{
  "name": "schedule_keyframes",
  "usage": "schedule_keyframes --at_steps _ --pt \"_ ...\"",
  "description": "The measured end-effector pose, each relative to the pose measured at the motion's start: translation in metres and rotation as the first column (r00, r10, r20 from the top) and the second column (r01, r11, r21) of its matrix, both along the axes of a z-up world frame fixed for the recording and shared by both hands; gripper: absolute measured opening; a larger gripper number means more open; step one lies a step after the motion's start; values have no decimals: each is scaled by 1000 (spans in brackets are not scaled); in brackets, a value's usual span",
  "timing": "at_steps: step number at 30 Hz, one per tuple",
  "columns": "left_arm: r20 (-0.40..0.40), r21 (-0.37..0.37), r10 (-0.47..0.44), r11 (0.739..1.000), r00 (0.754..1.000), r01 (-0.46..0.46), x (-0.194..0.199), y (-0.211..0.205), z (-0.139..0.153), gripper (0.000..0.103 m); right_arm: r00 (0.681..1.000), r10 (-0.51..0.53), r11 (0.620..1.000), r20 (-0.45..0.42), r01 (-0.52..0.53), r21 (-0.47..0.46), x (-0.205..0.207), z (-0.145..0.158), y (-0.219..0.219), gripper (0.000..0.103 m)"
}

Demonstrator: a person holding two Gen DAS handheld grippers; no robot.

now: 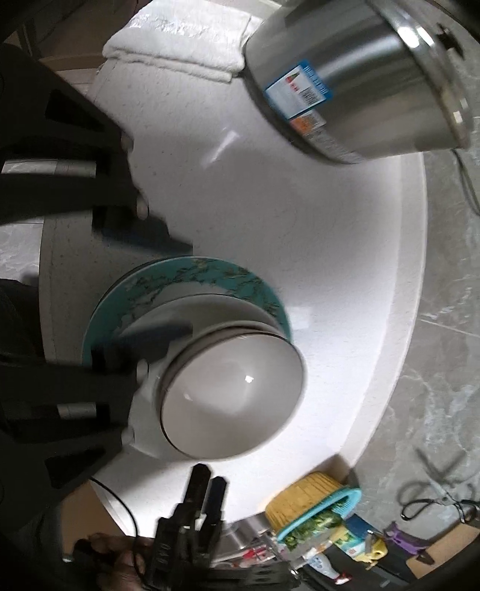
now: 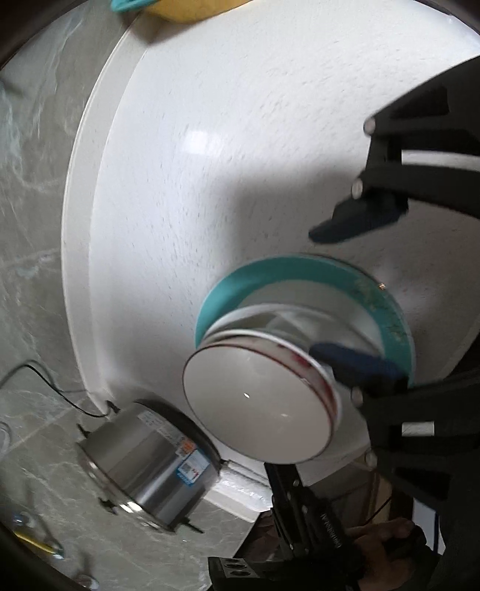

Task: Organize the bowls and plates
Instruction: 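Lower the stack onto the teal plates and open both tools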

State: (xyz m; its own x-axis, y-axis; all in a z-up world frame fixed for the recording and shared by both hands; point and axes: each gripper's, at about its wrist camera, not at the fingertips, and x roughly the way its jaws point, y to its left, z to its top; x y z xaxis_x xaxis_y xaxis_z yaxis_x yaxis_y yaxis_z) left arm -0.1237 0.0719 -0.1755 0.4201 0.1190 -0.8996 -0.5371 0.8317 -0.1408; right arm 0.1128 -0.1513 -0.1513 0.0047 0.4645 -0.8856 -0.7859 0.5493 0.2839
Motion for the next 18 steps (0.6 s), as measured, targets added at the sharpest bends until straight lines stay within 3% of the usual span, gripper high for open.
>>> schedule_keyframes --at_steps 2,5,8,10,13,18 --pt "33 35 -12 999 999 11 2 -4 12 74 999 -38 999 10 38 7 -1 6 -13 70" --pt "49 43 -52 998 997 50 5 -11 19 76 994 -104 994 21 104 30 -5 17 -35 78" --pt "68 50 -97 994 993 93 5 -27 24 101 983 -182 982 24 180 63 -12 26 -55 91" --pt "75 77 -111 991 991 105 3 -41 32 103 975 -222 971 20 220 93 -18 32 -69 103" --pt "62 127 -132 984 989 123 -8 -69 40 103 974 -226 970 21 223 95 -33 36 -81 103" --pt "79 132 -178 977 981 166 -26 -103 57 103 950 -312 946 27 308 103 -58 48 -102 103"
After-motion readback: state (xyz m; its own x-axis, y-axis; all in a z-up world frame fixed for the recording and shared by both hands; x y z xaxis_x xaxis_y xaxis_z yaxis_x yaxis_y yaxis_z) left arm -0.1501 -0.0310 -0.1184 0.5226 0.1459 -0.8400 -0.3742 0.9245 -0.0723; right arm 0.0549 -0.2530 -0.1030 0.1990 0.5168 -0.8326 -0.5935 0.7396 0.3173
